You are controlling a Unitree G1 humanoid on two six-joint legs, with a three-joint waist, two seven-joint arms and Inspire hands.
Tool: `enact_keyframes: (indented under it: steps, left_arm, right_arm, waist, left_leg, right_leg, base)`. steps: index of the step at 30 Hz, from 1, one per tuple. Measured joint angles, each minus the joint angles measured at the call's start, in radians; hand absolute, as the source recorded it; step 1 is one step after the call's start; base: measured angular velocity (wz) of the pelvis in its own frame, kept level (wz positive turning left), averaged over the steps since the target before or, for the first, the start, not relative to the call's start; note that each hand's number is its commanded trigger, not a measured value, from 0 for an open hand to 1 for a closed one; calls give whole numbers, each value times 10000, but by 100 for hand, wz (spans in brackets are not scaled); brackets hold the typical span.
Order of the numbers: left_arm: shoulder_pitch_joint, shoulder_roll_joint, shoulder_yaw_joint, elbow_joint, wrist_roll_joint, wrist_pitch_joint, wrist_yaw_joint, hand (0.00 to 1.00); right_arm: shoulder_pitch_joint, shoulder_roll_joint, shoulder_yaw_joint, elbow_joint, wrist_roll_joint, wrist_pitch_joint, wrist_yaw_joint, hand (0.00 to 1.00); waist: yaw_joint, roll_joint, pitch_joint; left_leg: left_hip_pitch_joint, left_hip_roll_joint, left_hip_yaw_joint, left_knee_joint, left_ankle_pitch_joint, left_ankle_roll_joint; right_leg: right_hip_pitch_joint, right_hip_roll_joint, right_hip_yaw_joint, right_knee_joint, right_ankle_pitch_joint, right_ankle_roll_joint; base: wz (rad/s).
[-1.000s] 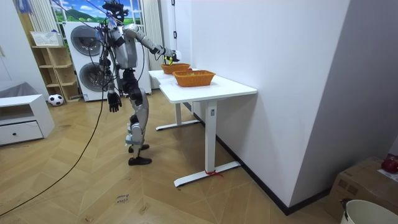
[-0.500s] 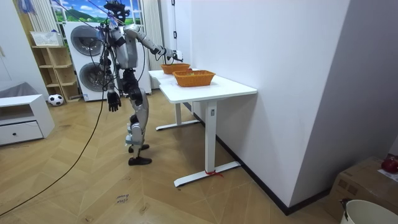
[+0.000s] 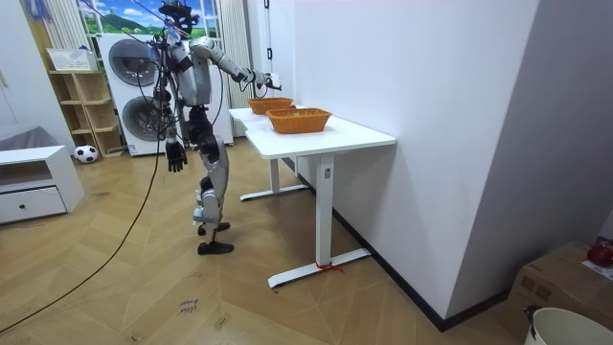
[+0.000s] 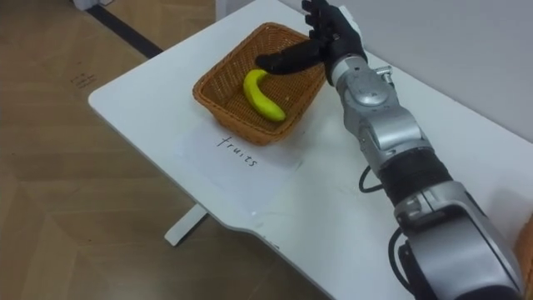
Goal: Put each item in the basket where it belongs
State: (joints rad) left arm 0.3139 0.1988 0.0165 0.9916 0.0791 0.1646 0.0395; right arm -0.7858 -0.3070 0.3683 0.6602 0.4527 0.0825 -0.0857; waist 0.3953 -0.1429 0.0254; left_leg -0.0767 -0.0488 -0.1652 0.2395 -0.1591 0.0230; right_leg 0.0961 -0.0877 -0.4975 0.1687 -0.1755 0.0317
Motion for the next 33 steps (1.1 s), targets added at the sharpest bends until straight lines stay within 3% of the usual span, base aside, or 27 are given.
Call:
enact_keyframes:
  steps: [14, 18, 24, 33]
  left_arm:
    - [-62, -104, 10, -265, 3, -23, -11, 0]
    - [-100, -121, 8, -269, 1, -22, -7, 0]
    - [-125, -129, -2, -284, -7, -26, 201, 0]
    - [-134, -294, 0, -290, 2, 30, 179, 0]
  right_arm:
    - [-2, -29, -547, -35, -93, -166, -320, 0]
    - [-6, -30, -863, -99, -85, -228, -489, 0]
    - [-22, -100, -866, -519, -153, -257, -630, 0]
    - [155, -162, -1540, -883, -214, -258, -643, 0]
  waist:
    - [-213, 79, -61]
    - [-363, 187, -90]
    - [-957, 309, -91]
    - [-1476, 486, -70]
  left_leg:
    - [-61, 7, 30, -21, 5, 5]
    - [22, 24, 159, -57, 9, 9]
    - [102, 25, 307, -96, 22, 31]
    - [358, 25, 555, -188, 30, 57]
  right_leg:
    - [-113, 2, 26, -4, 0, 0]
    - [-102, -3, 239, -5, 0, 0]
    - [-92, -40, 321, 3, 0, 0]
    - [1, -66, 626, -4, 1, -1]
  base:
    - [0]
    - [-7]
    - [-8]
    - [-9]
